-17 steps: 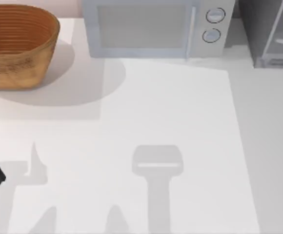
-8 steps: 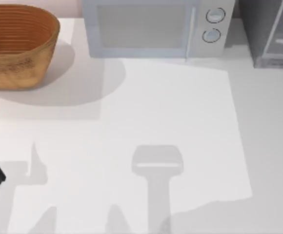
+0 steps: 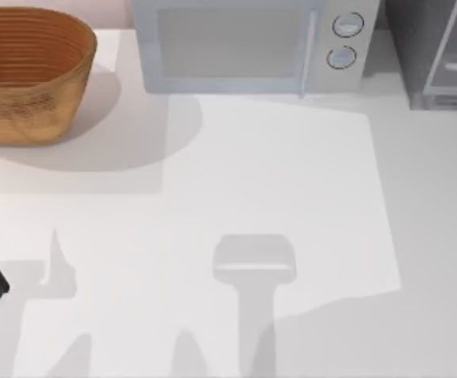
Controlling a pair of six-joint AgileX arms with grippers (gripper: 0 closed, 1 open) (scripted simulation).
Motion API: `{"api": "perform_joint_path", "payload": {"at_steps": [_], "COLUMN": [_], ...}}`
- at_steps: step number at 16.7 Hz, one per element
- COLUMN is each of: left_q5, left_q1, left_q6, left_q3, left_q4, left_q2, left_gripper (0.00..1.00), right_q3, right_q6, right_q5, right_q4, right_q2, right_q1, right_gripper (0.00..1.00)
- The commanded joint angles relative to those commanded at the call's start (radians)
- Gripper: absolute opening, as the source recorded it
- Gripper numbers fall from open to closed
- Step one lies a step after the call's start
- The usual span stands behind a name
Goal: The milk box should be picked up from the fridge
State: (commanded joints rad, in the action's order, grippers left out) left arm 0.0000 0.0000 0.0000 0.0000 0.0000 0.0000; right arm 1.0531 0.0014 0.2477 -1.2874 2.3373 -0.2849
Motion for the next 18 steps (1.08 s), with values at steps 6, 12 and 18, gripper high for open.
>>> {"api": "perform_joint_path", "payload": {"at_steps": [6,12,18], "left_q5": [0.0,0.0,0.0], "left_q1": [0.0,0.0,0.0], "left_q6": [0.0,0.0,0.0], "left_q3": [0.0,0.0,0.0], "left_q4": [0.0,0.0,0.0], "left_q2": [0.0,0.0,0.0], "left_gripper": [1.0,1.0,1.0], "right_q3": [0.116,0.299,0.299], "right_q6": [-0.001,-0.002,-0.002], "right_q5": [-0.01,-0.034,-0.034], "right_q4": [0.064,0.172,0.172], "right_q2": [0.055,0.127,0.127], "right_q1": [0.01,0.033,0.033], "right_gripper": [1.0,1.0,0.77]}}
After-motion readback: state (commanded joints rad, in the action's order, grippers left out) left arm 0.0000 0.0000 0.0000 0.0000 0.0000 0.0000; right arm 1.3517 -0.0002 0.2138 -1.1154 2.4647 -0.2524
